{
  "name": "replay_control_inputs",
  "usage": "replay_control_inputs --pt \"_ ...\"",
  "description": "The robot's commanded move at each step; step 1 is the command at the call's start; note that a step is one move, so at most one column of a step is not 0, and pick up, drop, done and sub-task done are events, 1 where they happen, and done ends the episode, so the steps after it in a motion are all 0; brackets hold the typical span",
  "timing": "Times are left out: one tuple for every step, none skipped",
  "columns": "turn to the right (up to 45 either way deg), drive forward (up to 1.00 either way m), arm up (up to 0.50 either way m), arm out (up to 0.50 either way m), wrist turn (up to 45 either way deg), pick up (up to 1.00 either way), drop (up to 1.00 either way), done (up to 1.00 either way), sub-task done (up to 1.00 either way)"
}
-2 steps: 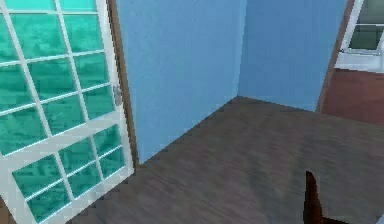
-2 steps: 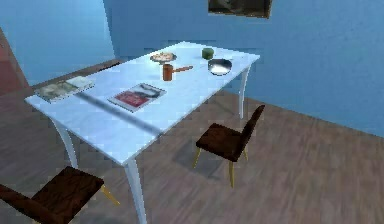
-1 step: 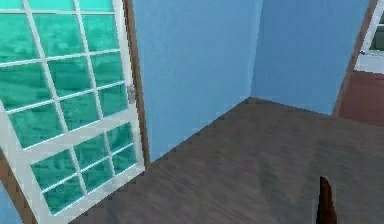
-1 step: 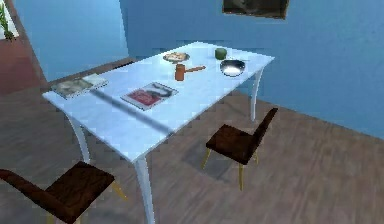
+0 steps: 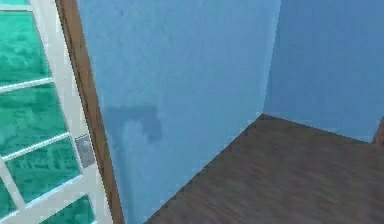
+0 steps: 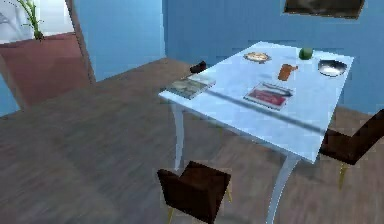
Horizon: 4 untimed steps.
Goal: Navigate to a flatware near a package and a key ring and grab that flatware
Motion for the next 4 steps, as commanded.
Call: replay_control_inputs --pt "36.0 0.00 0.00 0.00 0.0 0.00 0.00 0.00 0.00" --pt "0.0 0.70 0.00 0.00 0.0 0.00 0.00 0.00 0.00" --pt "27.0 0.00 0.00 0.00 0.0 0.00 0.00 0.00 0.00" --pt "0.0 1.00 0.00 0.00 0.0 0.00 0.00 0.00 0.00"
